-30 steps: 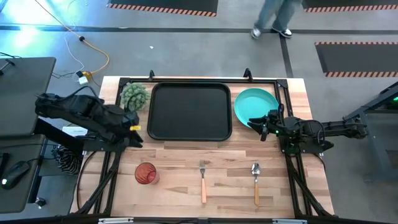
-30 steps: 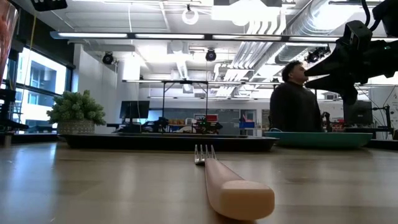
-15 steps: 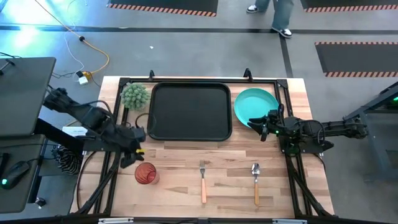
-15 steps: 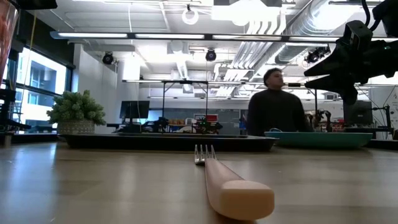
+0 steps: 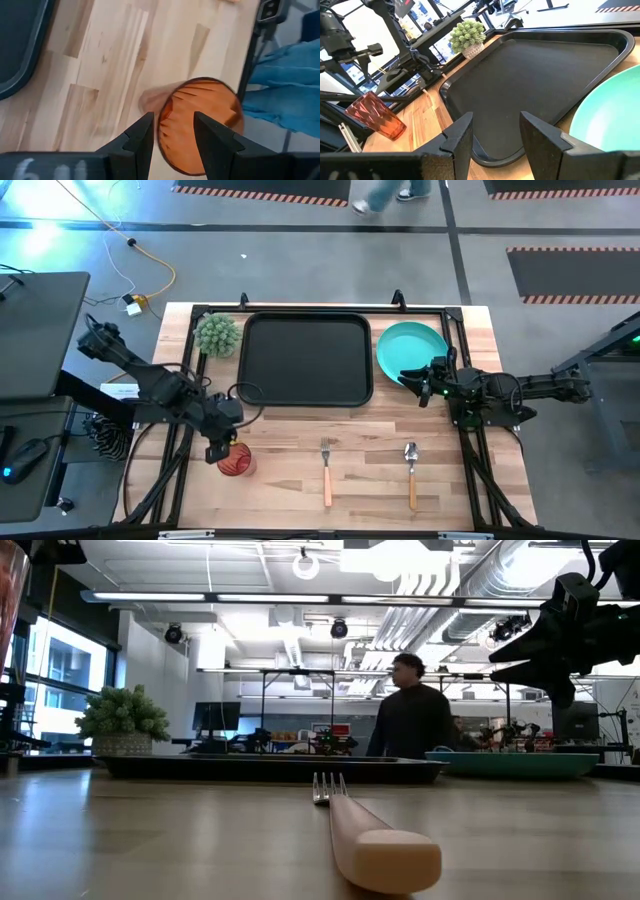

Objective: Pick and place plate/cup/fork/spoon on tray
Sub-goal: Put the red cup on the black tray

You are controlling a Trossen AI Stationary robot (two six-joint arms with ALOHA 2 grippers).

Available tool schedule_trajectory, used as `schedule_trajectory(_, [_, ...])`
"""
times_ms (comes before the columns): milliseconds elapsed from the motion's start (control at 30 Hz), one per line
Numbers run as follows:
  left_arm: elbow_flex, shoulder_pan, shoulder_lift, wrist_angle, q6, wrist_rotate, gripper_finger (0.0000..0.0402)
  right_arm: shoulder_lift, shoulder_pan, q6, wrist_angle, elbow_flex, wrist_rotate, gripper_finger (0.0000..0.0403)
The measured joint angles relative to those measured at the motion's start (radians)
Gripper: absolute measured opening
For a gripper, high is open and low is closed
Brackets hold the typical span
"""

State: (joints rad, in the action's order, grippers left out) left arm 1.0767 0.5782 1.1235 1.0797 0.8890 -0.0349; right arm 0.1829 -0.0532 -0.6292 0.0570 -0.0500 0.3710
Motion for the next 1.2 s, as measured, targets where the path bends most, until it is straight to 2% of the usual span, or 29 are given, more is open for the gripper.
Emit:
schedule_trajectory(300, [0.0,0.026,0.054,0.009,0.011,0.03,0.0126,0.0,0.0,0.0,0.0,0.0,0.0,0.0151])
schedule_trajectory(600, [0.0,0.041,0.125,0.082,0.026,0.024,0.0126,0.0,0.0,0.0,-0.001,0.0,0.0,0.0151])
schedule_trajectory(867, [0.0,0.041,0.167,0.085,0.026,0.001,0.0125,0.0,0.0,0.0,-0.001,0.0,0.0,0.0151])
schedule_trajectory(1000, [0.0,0.041,0.18,0.085,0.026,0.0,0.0099,0.0,0.0,0.0,-0.001,0.0,0.0,0.0151])
schedule_trajectory(1200, [0.0,0.041,0.19,0.084,0.026,0.0,0.002,0.0,0.0,0.0,-0.001,0.0,0.0,0.0151])
